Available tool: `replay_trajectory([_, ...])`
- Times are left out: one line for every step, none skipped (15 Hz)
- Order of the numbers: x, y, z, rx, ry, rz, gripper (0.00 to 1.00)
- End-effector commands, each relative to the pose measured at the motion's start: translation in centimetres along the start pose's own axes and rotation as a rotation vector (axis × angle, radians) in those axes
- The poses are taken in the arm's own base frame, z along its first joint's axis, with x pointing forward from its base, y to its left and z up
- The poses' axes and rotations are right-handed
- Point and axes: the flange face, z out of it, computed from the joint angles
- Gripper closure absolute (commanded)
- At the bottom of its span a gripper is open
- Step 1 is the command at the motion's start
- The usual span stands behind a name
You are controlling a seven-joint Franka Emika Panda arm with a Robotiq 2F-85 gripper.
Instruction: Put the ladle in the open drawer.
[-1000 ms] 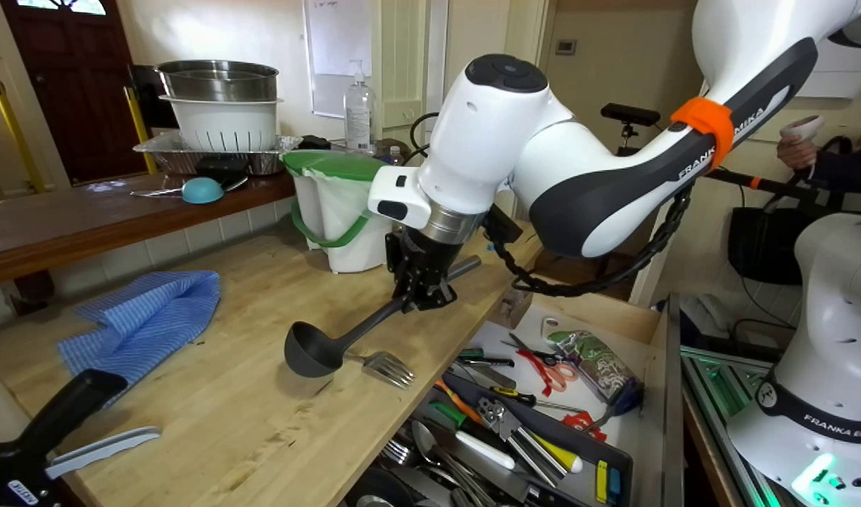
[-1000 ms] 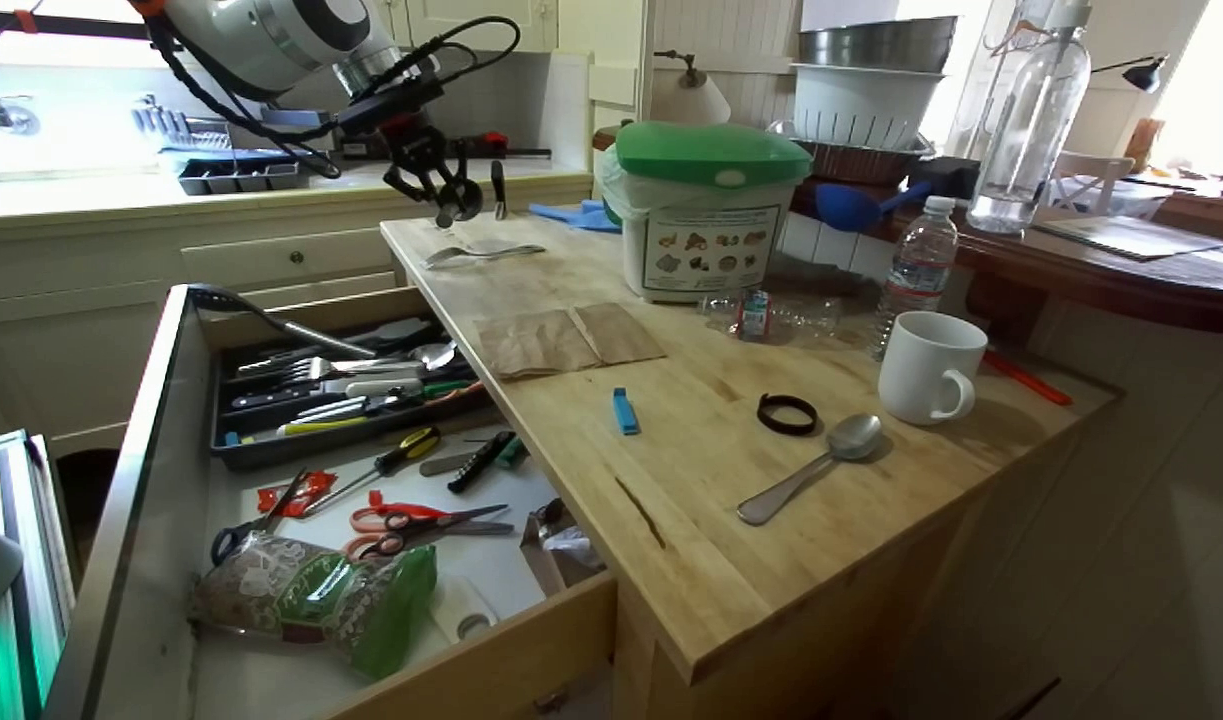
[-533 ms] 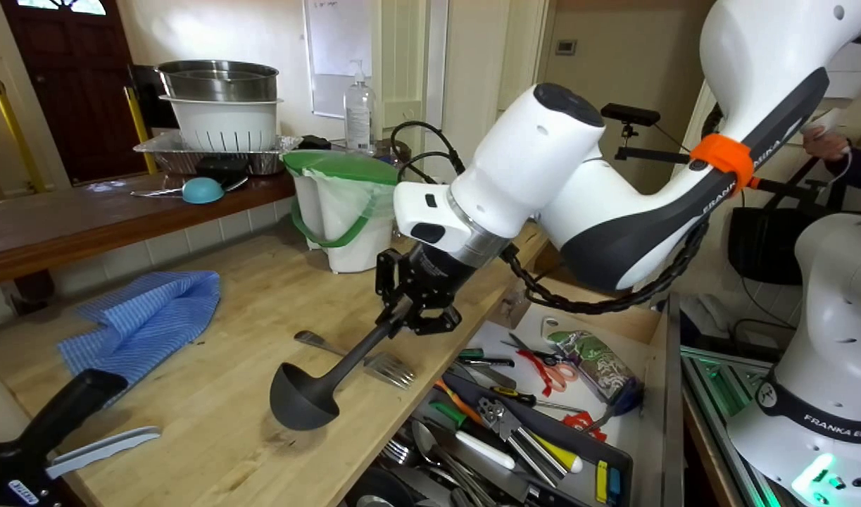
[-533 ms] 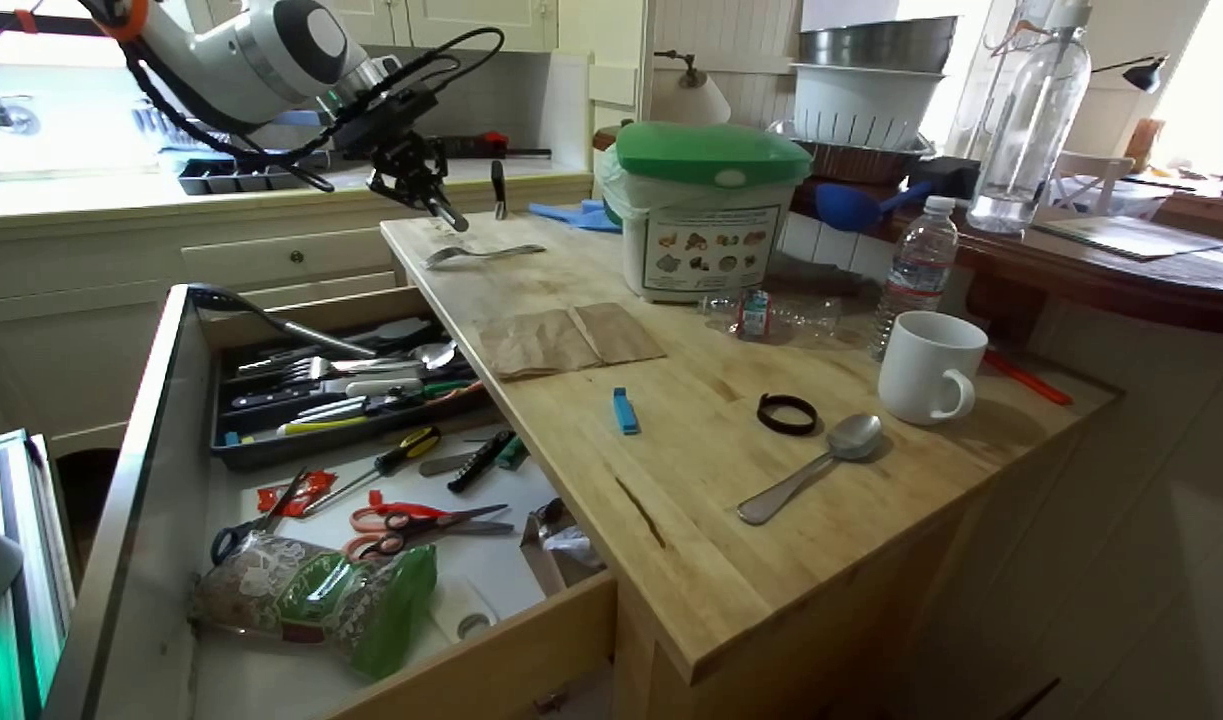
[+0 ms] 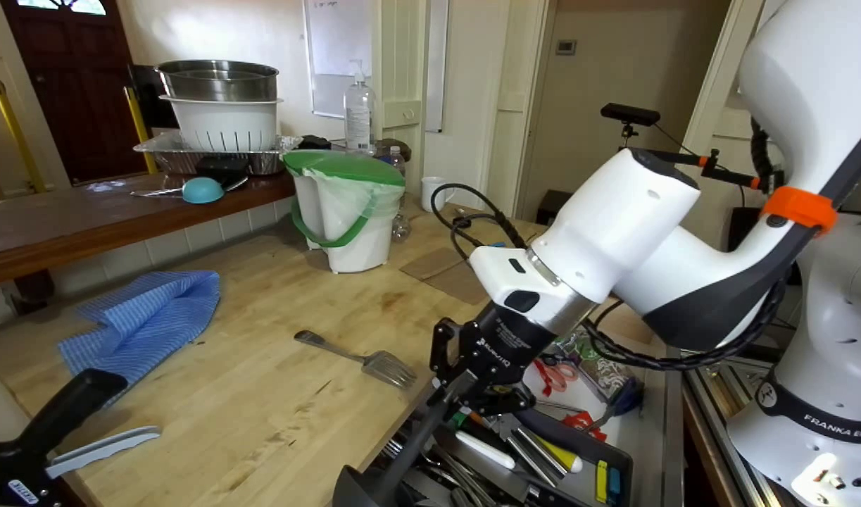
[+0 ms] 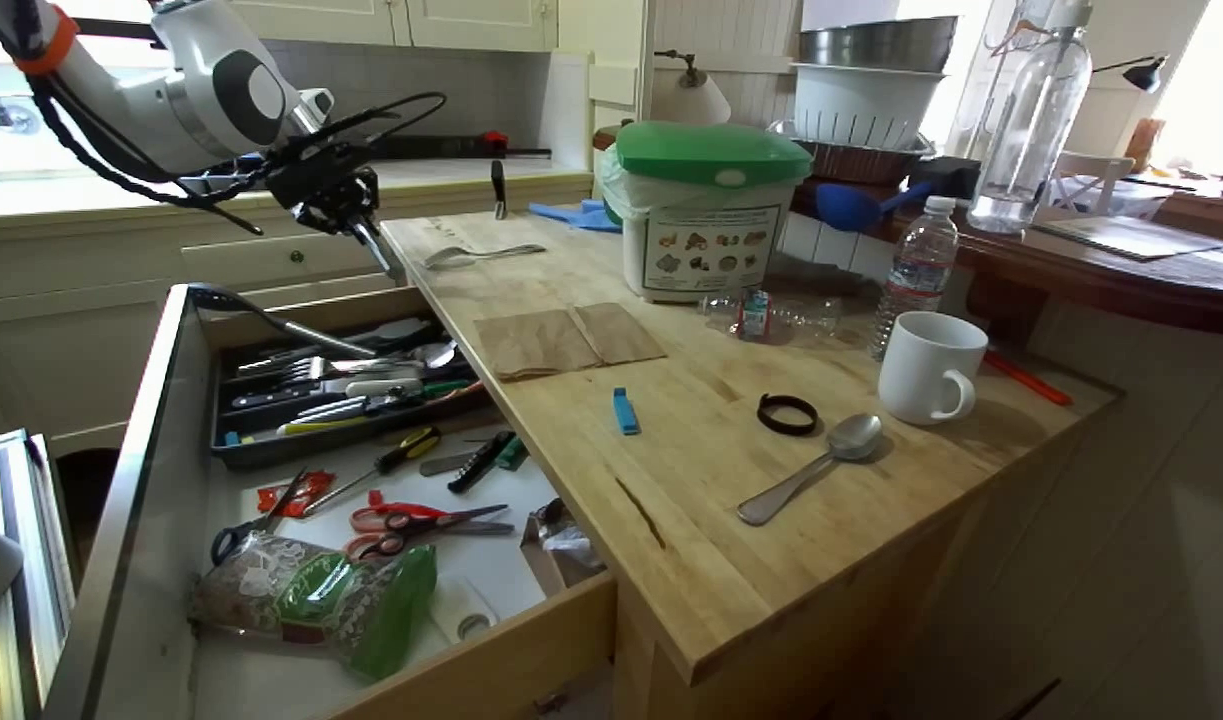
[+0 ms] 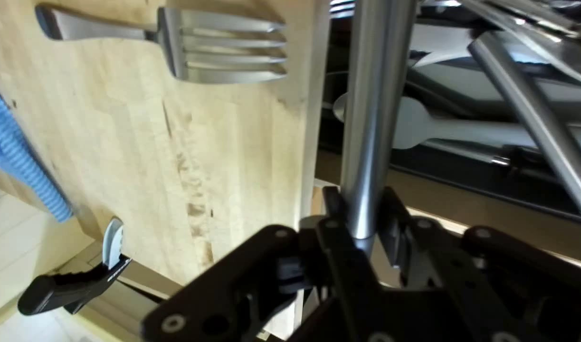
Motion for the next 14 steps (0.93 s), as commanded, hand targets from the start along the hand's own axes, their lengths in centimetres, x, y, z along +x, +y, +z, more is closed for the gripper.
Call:
replay_trajectory([-0.2,-2.4,-4.9,-0.044,-0.144,0.132,0.94])
replay_trajectory([0.0,-2.8,-4.9,-0.042,-0.204,0.151,0.94])
replay_trajectory([0.3,-3.4,-4.7,-0.022,-0.245,0.156,0.94])
replay_trajectory([0.6,-3.9,-4.1,0.007,-0.277,0.147,0.94])
replay_trajectory([1.0,-4.4,-3.5,0.042,-0.304,0.125,0.94])
replay_trajectory([1.5,-4.9,-2.9,0.078,-0.315,0.092,0.94])
replay_trajectory([1.8,-5.3,-2.3,0.106,-0.326,0.072,0.94])
replay_trajectory([2.0,-5.6,-1.5,0.134,-0.327,0.053,0.94])
replay_trajectory([2.1,-5.9,-1.0,0.162,-0.326,0.044,0.94])
replay_trajectory([2.0,-5.9,-0.5,0.183,-0.325,0.052,0.94])
replay_trajectory([1.7,-5.7,-0.1,0.197,-0.333,0.101,0.94])
replay_trajectory([1.5,-5.7,0.6,0.220,-0.322,0.137,0.94])
replay_trajectory([1.4,-5.6,1.3,0.243,-0.311,0.160,0.94])
replay_trajectory([1.4,-5.6,2.2,0.272,-0.306,0.178,0.94])
